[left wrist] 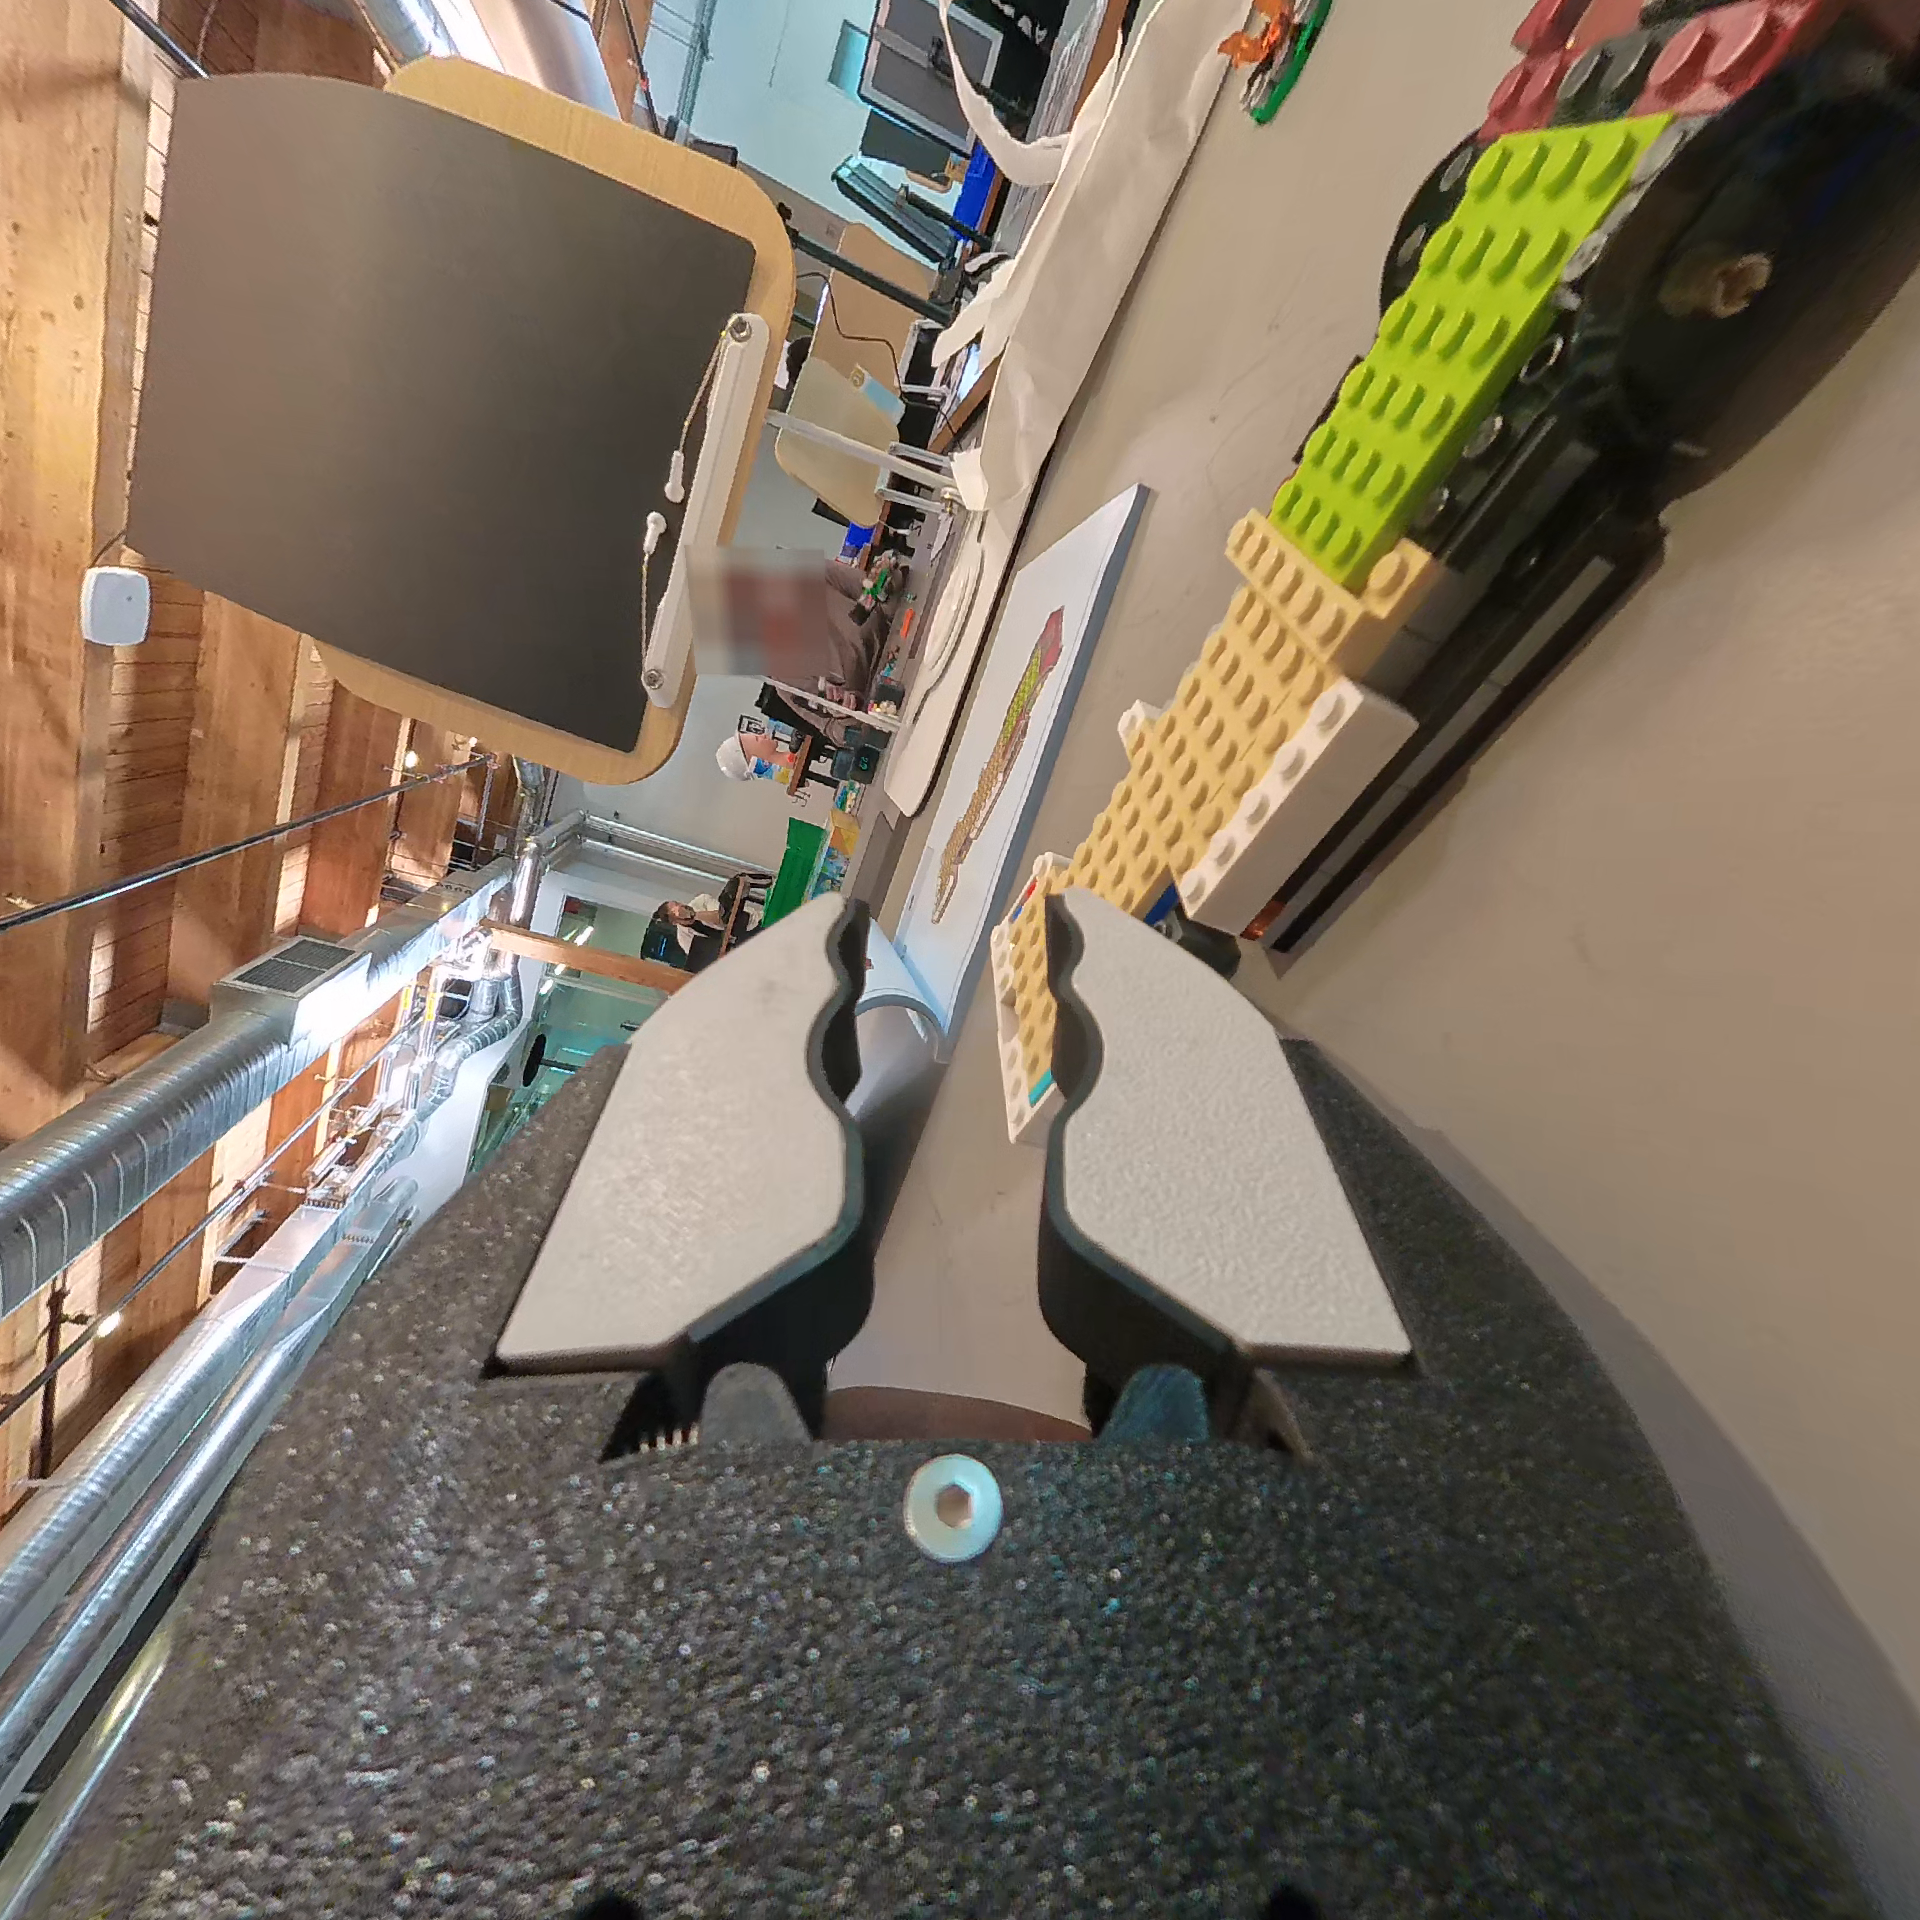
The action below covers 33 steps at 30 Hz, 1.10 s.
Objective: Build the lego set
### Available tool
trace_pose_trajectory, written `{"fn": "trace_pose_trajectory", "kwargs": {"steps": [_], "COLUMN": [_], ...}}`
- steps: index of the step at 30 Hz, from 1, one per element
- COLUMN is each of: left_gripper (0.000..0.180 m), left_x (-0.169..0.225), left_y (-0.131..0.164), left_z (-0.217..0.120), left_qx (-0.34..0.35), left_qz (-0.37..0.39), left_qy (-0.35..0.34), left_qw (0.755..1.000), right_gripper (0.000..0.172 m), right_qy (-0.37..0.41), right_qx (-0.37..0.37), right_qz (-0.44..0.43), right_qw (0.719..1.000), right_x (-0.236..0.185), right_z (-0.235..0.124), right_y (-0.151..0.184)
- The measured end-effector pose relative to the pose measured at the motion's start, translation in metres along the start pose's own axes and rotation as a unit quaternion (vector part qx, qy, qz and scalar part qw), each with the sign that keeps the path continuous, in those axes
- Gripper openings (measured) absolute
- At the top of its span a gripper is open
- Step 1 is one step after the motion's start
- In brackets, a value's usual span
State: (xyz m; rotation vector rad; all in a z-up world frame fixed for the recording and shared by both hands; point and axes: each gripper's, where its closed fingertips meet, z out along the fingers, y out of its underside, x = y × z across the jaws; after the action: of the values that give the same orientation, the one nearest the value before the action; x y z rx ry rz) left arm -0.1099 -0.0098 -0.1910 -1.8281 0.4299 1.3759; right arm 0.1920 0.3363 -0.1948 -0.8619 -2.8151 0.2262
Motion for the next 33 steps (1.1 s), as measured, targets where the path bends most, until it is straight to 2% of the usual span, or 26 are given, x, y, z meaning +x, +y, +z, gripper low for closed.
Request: {"fn": "trace_pose_trajectory", "kwargs": {"steps": [2, 5, 8, 12, 15, 18, 22, 24, 26, 29, 31, 33], "left_gripper": [0.034, 0.034, 0.034, 0.034, 0.034, 0.034, 0.033, 0.033, 0.033, 0.033, 0.033, 0.034], "left_x": [0.0, -0.001, 0.0, 0.001, 0.002, 0.0, -0.003, -0.003, -0.002, 0.001, 0.001, 0.001], "left_y": [-0.001, -0.003, -0.005, -0.008, -0.009, -0.009, -0.007, -0.007, -0.007, -0.008, -0.008, -0.006], "left_z": [-0.001, -0.001, -0.001, -0.003, -0.006, -0.009, -0.009, -0.008, -0.007, -0.004, -0.003, -0.004], "left_qx": [0.004, 0.01, 0.014, 0.024, 0.028, 0.028, 0.025, 0.026, 0.027, 0.027, 0.025, 0.022], "left_qz": [-0.002, -0.007, -0.013, -0.008, 0.0, -0.002, -0.011, -0.013, -0.013, -0.012, -0.011, -0.008], "left_qy": [0.001, 0.003, 0.007, 0.011, 0.01, 0.005, 0.001, 0.002, 0.006, 0.012, 0.014, 0.012], "left_qw": [1.0, 1.0, 1.0, 1.0, 1.0, 1.0, 1.0, 1.0, 1.0, 0.999, 1.0, 1.0], "right_gripper": [0.008, 0.007, 0.007, 0.008, 0.007, 0.015, 0.02, 0.02, 0.019, 0.018, 0.021, 0.023], "right_qy": [0.032, 0.09, 0.106, 0.085, 0.08, 0.081, 0.072, 0.075, 0.112, 0.149, 0.115, 0.049], "right_qx": [0.047, 0.153, 0.223, 0.217, 0.173, 0.168, 0.163, 0.156, 0.128, 0.033, -0.067, -0.129], "right_qz": [0.009, 0.026, 0.069, 0.093, 0.092, 0.093, 0.096, 0.101, 0.111, 0.135, 0.12, 0.102], "right_qw": [0.998, 0.984, 0.967, 0.968, 0.977, 0.978, 0.979, 0.98, 0.979, 0.979, 0.984, 0.985], "right_x": [-0.015, -0.042, -0.065, -0.08, -0.082, -0.08, -0.081, -0.078, -0.06, -0.021, -0.004, 0.003], "right_z": [-0.018, -0.031, -0.01, 0.044, 0.072, 0.074, 0.05, 0.022, -0.013, -0.045, -0.042, -0.028], "right_y": [-0.024, -0.079, -0.137, -0.182, -0.188, -0.189, -0.165, -0.136, -0.095, -0.02, 0.032, 0.063]}}
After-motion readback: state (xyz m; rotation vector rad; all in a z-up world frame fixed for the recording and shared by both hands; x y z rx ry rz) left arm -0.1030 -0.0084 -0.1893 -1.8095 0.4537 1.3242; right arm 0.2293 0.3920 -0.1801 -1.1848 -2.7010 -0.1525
